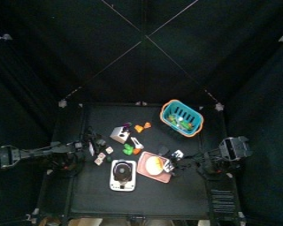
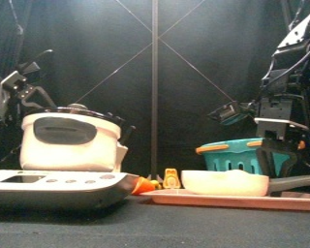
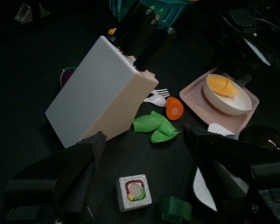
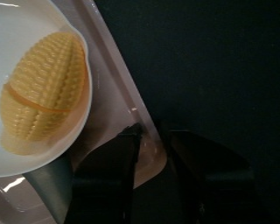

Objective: Straighten plate vertically

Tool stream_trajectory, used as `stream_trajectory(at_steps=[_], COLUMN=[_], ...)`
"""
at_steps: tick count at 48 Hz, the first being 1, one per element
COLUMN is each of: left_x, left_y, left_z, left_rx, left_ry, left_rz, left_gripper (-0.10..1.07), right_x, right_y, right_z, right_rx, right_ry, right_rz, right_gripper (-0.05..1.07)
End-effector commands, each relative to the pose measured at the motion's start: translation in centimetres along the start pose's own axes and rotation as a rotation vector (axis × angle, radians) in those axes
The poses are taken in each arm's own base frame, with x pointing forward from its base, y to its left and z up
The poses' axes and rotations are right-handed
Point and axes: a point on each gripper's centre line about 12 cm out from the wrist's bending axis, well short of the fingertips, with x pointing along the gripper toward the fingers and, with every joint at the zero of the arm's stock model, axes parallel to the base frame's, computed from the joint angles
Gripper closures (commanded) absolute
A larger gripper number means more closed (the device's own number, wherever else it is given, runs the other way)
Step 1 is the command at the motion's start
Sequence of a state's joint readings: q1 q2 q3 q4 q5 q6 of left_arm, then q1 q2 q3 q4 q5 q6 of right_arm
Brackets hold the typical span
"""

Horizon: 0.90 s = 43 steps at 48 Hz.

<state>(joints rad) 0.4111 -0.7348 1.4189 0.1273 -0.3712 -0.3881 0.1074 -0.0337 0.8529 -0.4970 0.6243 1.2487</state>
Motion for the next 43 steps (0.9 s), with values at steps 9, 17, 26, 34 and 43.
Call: stream_trajectory(at_steps=[9,17,26,34,43], left_x=[0.17,0.17,0.17,0.17,0.17], left_y=[-0.06,-0.05,-0.04,-0.03,-0.03], left_z=[0.56,0.47,0.43,0.41,0.42], left_rx=[0.001,0.000,0.001,0.001,0.000], left_ry=[-0.016,-0.008,-0.005,-0.004,-0.004], left_rz=[0.000,0.001,0.002,0.003,0.003], left_gripper=[-0.06,-0.06,-0.06,-0.06,-0.06], right_x=[0.38,0.43,0.44,0.43,0.44], right_y=[-0.36,-0.48,-0.49,-0.53,-0.75], right_z=[-0.01,0.08,0.09,0.04,0.13], right_rx=[0.018,0.023,0.027,0.027,0.038], right_ry=[0.009,0.010,0.012,0.014,0.018], right_rz=[-0.008,-0.010,-0.008,-0.013,-0.026], right_gripper=[0.34,0.34,0.34,0.34,0.34])
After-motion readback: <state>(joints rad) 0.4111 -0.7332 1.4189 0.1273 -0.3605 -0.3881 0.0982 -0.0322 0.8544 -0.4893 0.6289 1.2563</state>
